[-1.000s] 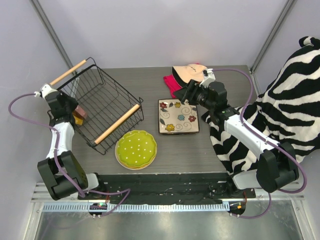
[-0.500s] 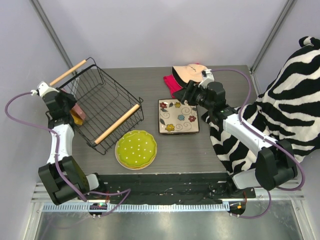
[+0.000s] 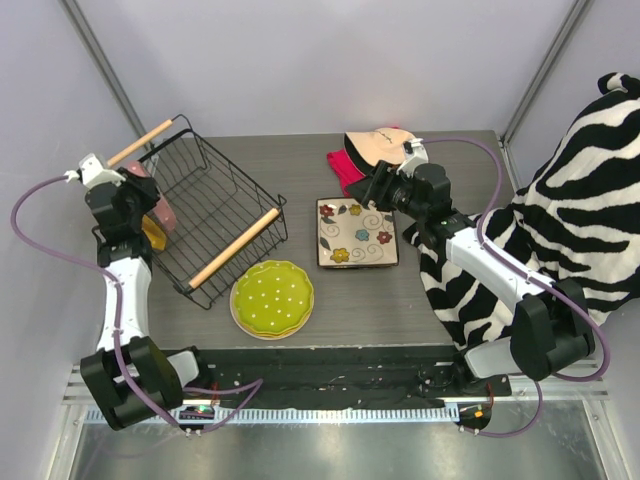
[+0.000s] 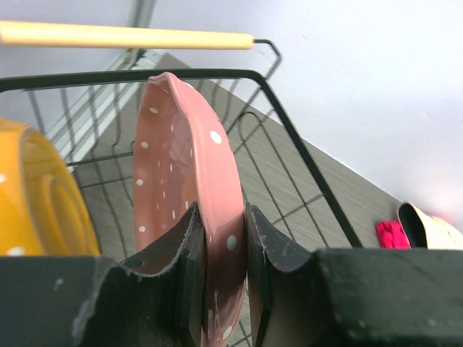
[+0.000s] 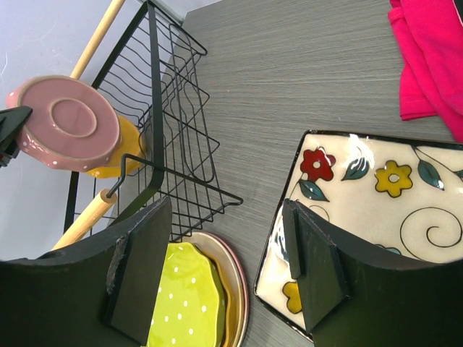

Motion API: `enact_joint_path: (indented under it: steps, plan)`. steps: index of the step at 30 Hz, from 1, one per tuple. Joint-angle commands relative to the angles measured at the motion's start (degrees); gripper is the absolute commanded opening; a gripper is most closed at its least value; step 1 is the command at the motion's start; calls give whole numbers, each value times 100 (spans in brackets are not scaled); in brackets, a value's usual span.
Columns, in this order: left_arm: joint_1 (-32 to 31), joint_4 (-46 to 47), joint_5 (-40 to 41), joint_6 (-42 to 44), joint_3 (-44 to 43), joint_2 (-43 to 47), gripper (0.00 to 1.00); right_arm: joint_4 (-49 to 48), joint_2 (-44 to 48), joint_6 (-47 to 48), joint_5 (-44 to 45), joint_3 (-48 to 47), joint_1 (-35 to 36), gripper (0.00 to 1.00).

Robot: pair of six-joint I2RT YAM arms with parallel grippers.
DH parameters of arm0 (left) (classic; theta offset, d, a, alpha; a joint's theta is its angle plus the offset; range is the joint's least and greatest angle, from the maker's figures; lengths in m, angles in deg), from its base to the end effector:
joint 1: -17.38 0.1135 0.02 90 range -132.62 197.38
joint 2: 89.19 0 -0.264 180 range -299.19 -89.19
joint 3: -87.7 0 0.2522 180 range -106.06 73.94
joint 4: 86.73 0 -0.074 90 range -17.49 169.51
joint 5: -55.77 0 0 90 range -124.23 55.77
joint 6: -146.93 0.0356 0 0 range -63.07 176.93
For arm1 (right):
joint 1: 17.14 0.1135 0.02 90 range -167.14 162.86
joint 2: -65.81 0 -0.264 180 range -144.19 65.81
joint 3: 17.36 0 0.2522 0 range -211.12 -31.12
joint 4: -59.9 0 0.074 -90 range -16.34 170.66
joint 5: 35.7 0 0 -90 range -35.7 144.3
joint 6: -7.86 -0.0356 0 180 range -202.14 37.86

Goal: Unload the plates from the dish rack
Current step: Unload the plate from the dish rack, then place the plate at the center of the board.

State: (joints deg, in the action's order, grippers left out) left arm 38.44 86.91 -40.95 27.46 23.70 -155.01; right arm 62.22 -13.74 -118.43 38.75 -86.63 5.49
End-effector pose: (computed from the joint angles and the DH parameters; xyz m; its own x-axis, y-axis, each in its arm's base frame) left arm 0.2555 0.0939 0.3308 0.0068 -0.5209 -0.8536 -0.2819 0.8180 -0.5015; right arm 0.2972 0.1342 0.3045 -0.5246 0.3991 -0.7520 -0.3743 0.6853 0.6248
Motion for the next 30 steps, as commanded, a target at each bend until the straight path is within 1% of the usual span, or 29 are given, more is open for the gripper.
enact_joint_path:
  steps: [1, 4, 5, 6, 7, 8, 11, 14, 15, 16, 18, 21, 24, 25, 27, 30]
  plan:
    - [-382, 1159, -242, 328, -250, 412, 0, -60, 97, 61, 96, -241, -31, 70]
    - [-892, 1027, -260, 784, -364, 517, 0, 45, 264, 26, 122, -250, -13, 70]
    - [-1189, 940, -268, 951, -390, 553, 0, 54, 395, -18, 123, -233, -13, 70]
    - [-1348, 887, -268, 1100, -469, 623, 0, 37, 483, -53, 123, -189, -22, 70]
    - [-1646, 825, -260, 1389, -495, 649, 0, -15, 545, -105, 114, -163, -22, 70]
    - [-1771, 746, -277, 1505, -531, 693, 0, -77, 615, -263, 53, -128, -31, 72]
    - [-2236, 693, -330, 1769, -557, 878, 0, -507, 853, -736, -210, 48, -31, 73]
    - [-2606, 666, -435, 2024, -470, 1071, 0, -1191, 862, -1151, -561, 145, 13, 74]
    - [-2694, 658, -479, 2094, -443, 1167, 0, -1289, 766, -1396, -624, 110, 74, 74]
    - [-2869, 632, -488, 2243, -399, 1212, 0, -1369, 704, -1485, -685, 75, 127, 76]
    - [-3019, 596, -497, 2367, -355, 1299, 0, -1553, 494, -1687, -774, -73, 311, 77]
    - [-3362, 543, -488, 2648, -259, 1475, 0, -1642, 265, -1784, -748, -354, 670, 79]
    - [-3810, 394, -339, 2982, -197, 1599, 0, -1624, -42, -1820, -730, -689, 917, 80]
    - [-4055, 272, -217, 3148, -206, 1625, 0, -1624, -191, -1829, -730, -759, 1058, 81]
    - [-4406, 183, -76, 3369, -171, 1608, 0, -1624, -324, -1898, -713, -961, 1199, 81]
    - [-4750, 113, 74, 3579, -100, 1537, 0, -1572, -535, -1943, -634, -1173, 1419, 81]
